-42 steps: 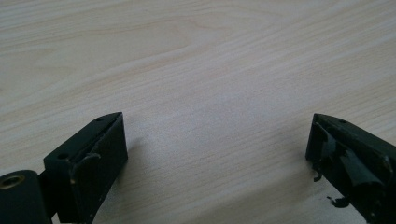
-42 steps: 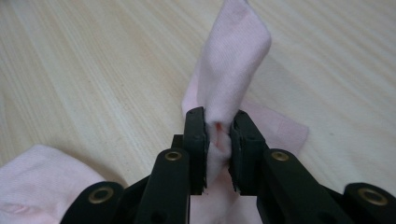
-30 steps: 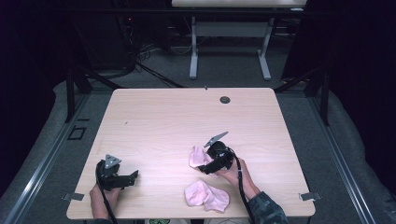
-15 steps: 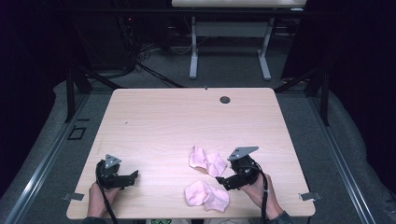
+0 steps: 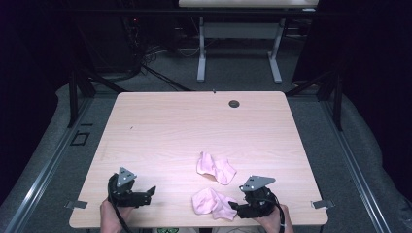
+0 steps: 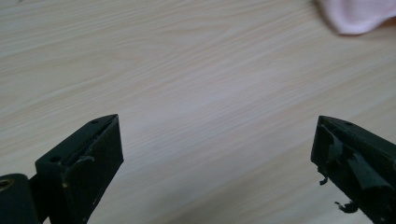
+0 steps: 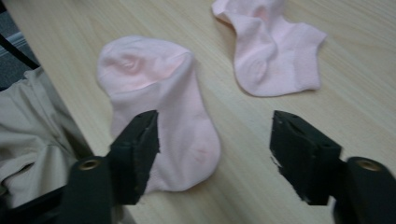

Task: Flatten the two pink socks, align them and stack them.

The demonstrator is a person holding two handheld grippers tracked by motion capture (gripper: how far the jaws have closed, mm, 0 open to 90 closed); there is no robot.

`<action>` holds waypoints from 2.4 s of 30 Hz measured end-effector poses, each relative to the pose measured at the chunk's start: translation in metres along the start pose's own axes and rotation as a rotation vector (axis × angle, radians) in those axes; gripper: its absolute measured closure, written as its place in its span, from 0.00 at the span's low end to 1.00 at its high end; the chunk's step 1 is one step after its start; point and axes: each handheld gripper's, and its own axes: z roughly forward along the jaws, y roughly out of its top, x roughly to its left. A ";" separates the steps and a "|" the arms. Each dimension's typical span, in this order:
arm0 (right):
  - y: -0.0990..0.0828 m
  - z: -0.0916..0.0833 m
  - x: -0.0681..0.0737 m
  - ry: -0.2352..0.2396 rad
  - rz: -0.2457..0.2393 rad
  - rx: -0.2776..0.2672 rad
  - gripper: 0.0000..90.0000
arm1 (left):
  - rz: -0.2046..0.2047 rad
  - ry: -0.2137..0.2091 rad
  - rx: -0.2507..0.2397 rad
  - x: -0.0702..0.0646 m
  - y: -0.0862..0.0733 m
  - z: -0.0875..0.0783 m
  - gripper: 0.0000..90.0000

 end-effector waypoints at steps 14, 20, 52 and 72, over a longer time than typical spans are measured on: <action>-0.013 0.040 0.041 0.091 -0.129 0.094 0.78 | 0.114 -0.155 -0.034 -0.066 0.005 0.015 0.17; -0.016 0.042 0.029 0.128 -0.078 0.048 0.96 | 0.181 -0.217 -0.054 -0.083 0.010 0.013 0.31; -0.021 0.012 -0.031 0.279 0.337 -0.187 0.99 | 0.363 -0.330 0.009 -0.172 0.034 0.074 0.98; -0.009 0.040 0.042 -0.188 -0.069 -0.069 0.41 | 0.227 -0.328 0.068 -0.167 0.069 0.056 0.98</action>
